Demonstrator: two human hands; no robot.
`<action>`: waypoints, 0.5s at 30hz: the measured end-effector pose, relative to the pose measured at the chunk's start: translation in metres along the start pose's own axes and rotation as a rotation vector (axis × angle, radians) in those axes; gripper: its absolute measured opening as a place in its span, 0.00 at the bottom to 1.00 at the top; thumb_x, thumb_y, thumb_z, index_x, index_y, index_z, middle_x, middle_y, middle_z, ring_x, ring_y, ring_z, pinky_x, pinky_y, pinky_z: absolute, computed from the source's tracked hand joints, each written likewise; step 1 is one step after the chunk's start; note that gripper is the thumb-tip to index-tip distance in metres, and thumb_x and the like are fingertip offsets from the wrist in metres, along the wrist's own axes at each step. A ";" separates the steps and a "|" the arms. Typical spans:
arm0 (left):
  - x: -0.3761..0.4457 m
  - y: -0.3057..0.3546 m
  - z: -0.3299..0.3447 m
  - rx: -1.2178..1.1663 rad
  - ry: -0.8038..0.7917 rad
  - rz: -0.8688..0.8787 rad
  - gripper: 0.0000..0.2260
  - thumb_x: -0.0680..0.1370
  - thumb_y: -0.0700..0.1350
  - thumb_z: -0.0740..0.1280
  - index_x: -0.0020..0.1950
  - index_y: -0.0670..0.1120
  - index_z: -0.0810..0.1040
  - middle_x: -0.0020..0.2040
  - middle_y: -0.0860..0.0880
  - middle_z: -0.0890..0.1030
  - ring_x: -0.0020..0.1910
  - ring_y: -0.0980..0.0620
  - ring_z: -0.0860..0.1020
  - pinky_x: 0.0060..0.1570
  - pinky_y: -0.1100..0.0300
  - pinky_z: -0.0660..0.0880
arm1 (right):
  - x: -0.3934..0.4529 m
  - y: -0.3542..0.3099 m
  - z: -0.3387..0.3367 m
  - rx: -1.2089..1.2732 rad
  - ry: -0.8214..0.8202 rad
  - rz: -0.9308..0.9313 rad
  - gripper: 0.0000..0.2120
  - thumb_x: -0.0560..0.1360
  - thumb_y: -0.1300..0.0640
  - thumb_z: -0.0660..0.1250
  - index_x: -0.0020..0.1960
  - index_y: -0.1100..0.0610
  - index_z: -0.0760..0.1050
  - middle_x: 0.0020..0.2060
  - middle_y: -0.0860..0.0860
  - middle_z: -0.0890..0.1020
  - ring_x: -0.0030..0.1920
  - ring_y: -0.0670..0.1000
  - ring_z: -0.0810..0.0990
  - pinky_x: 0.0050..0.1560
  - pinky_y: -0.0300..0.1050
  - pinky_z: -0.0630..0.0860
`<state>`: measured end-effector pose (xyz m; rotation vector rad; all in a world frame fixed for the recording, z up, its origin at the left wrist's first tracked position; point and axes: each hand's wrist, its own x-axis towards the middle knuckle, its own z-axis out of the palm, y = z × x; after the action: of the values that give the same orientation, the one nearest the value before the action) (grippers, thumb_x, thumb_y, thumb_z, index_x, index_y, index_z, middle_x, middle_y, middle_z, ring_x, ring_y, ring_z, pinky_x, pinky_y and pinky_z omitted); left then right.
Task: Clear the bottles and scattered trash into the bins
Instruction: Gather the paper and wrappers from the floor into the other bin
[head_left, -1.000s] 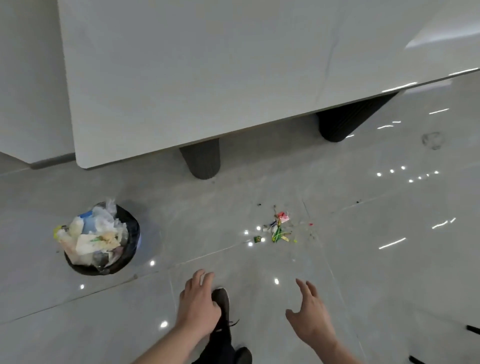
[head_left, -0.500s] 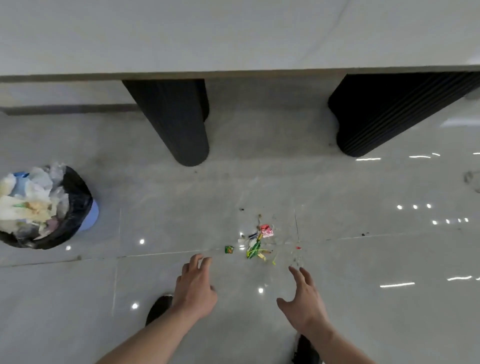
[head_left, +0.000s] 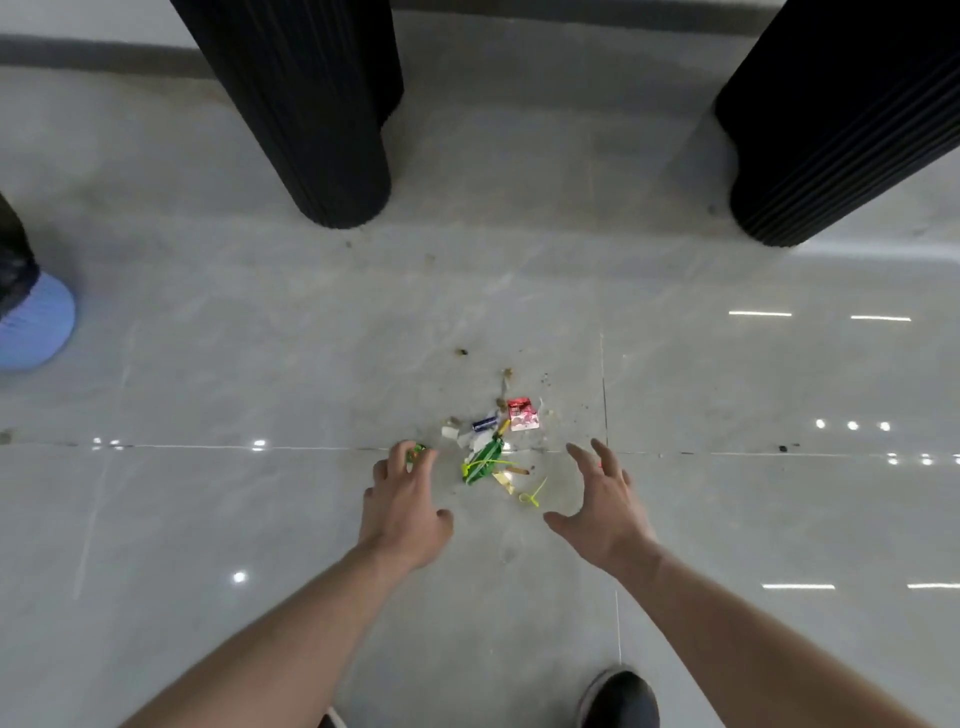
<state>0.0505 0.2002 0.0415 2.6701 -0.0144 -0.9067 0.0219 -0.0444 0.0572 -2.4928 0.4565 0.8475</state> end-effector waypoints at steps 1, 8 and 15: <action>0.009 -0.003 0.010 -0.017 0.016 -0.012 0.33 0.72 0.49 0.68 0.76 0.51 0.63 0.75 0.49 0.56 0.71 0.43 0.62 0.63 0.48 0.73 | 0.013 0.001 0.008 -0.016 0.007 -0.024 0.46 0.70 0.45 0.75 0.80 0.47 0.54 0.81 0.49 0.50 0.78 0.56 0.56 0.73 0.51 0.65; 0.062 -0.034 0.058 -0.030 0.165 -0.019 0.30 0.70 0.43 0.66 0.72 0.52 0.66 0.73 0.51 0.58 0.69 0.45 0.63 0.64 0.49 0.71 | 0.098 -0.015 0.062 -0.119 0.056 -0.290 0.50 0.67 0.37 0.76 0.80 0.43 0.53 0.79 0.47 0.49 0.79 0.56 0.49 0.76 0.57 0.62; 0.093 -0.068 0.069 0.058 0.317 0.062 0.24 0.73 0.46 0.63 0.71 0.52 0.67 0.68 0.52 0.63 0.64 0.48 0.67 0.63 0.51 0.71 | 0.151 -0.025 0.085 -0.353 0.060 -0.408 0.52 0.60 0.30 0.75 0.77 0.40 0.55 0.78 0.48 0.50 0.78 0.58 0.48 0.76 0.60 0.57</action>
<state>0.0781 0.2343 -0.0857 2.8187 -0.0513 -0.4639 0.1063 -0.0026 -0.0903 -2.7928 -0.2030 0.7359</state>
